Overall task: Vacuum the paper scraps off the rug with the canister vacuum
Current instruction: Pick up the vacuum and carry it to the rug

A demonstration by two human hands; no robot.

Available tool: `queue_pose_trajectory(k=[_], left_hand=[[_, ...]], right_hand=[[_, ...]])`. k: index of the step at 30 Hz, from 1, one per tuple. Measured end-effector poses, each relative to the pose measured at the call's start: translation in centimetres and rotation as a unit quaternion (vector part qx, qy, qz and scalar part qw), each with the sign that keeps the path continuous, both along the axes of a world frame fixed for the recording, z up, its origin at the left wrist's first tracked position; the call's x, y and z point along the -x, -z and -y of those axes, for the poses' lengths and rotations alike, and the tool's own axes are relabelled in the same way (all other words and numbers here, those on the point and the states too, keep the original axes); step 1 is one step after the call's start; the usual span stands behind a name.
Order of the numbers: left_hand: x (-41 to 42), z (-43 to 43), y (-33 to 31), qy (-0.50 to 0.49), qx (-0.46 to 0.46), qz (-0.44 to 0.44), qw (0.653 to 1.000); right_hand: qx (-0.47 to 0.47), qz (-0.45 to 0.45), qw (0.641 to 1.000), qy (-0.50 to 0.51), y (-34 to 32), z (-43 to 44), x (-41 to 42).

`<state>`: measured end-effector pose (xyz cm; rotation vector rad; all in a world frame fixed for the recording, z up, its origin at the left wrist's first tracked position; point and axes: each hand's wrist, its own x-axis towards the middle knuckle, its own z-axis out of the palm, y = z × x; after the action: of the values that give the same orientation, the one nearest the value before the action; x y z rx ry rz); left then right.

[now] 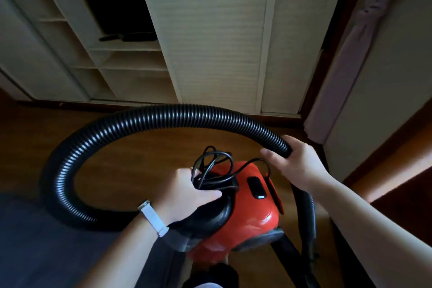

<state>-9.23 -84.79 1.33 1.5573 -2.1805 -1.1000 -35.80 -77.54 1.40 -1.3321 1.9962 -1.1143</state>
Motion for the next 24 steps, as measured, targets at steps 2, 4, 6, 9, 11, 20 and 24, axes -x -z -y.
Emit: queue_pose_trajectory(k=[2,4,6,9,11,20,24], left_hand=[[0.9,2.6,0.9,0.010,0.001,-0.012,1.000],[2.3,6.0,1.5,0.012,-0.004,-0.024,1.000],[3.8,9.9,2.5,0.027,-0.015,-0.045,0.999],[5.8,16.4,3.5,0.047,-0.029,-0.063,0.996],[6.8,21.3,4.2,0.063,-0.027,-0.060,0.996],[7.4,39.8,1.8,0.072,0.055,-0.025,0.996],[7.3,45.8,1.2,0.023,0.076,-0.023,0.997]], right_hand=[[-0.006,-0.003,1.000,0.001,0.6,2.6,0.8],[-0.005,-0.013,1.000,0.009,0.6,5.7,1.5],[-0.010,-0.024,0.999,0.023,0.8,9.6,2.8],[-0.031,-0.036,0.998,0.047,0.8,15.8,4.3],[-0.045,-0.043,0.996,0.061,0.4,20.1,5.1],[-0.056,-0.046,0.997,0.040,-2.0,37.9,5.7],[-0.059,-0.058,0.997,0.011,-2.1,45.2,6.4]])
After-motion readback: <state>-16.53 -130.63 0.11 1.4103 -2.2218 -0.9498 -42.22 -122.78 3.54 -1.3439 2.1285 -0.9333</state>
